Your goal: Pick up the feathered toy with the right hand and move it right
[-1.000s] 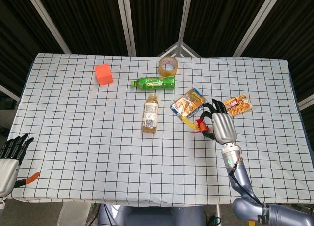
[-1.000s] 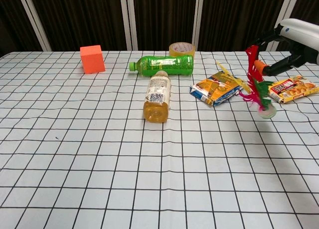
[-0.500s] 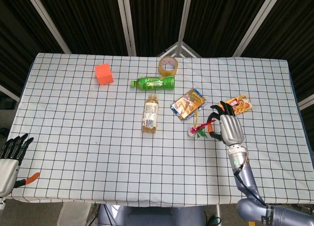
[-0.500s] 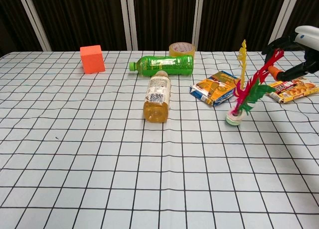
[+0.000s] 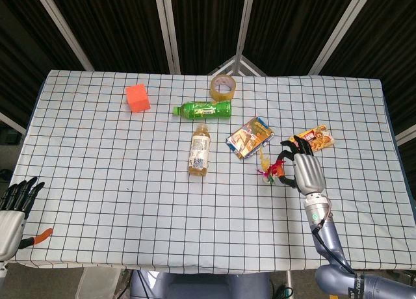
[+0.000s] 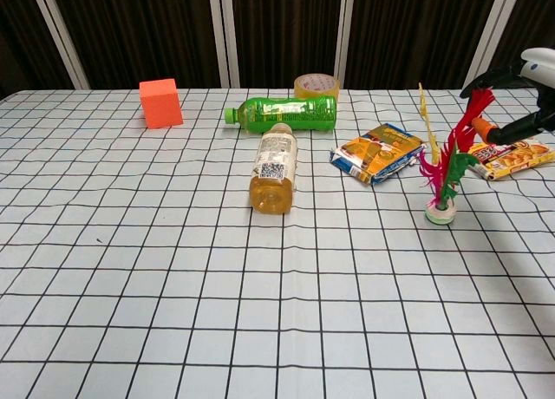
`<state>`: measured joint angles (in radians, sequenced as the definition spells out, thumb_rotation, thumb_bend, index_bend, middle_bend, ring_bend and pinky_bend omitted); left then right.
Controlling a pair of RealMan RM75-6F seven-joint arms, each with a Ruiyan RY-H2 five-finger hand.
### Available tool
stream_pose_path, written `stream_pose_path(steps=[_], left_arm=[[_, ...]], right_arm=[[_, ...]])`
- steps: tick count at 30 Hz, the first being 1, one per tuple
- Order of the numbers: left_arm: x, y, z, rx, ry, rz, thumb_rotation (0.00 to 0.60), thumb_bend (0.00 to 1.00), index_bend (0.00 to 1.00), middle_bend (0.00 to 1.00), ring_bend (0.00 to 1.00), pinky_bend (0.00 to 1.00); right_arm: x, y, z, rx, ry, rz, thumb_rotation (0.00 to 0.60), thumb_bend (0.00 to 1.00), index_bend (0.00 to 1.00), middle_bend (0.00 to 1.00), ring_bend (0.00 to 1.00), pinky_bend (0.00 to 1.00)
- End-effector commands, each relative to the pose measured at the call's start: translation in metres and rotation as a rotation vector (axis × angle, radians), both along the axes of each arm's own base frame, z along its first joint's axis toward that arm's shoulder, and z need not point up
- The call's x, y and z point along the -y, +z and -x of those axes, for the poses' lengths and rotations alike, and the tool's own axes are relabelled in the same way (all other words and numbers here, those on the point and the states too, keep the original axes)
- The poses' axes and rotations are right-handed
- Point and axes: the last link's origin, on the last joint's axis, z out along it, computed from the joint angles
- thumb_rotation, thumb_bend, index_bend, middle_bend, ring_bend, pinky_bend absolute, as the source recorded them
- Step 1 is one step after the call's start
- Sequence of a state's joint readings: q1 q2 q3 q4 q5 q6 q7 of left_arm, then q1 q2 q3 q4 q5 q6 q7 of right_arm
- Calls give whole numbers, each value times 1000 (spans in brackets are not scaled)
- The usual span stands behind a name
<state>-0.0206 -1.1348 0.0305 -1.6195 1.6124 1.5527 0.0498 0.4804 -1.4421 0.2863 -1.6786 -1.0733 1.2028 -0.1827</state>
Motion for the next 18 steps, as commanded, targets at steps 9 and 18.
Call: stream_pose_path(steps=[9, 18], left_arm=[[0, 1, 0, 0, -2, -4, 600, 0, 0, 0, 0, 0], [0, 1, 0, -1, -9, -4, 600, 0, 0, 0, 0, 0]], right_arm=[[-5, 10, 5, -41, -6, 13, 600, 486, 0, 0, 0, 0], [-41, 53, 28, -96, -4, 61, 600, 473, 0, 0, 0, 0]])
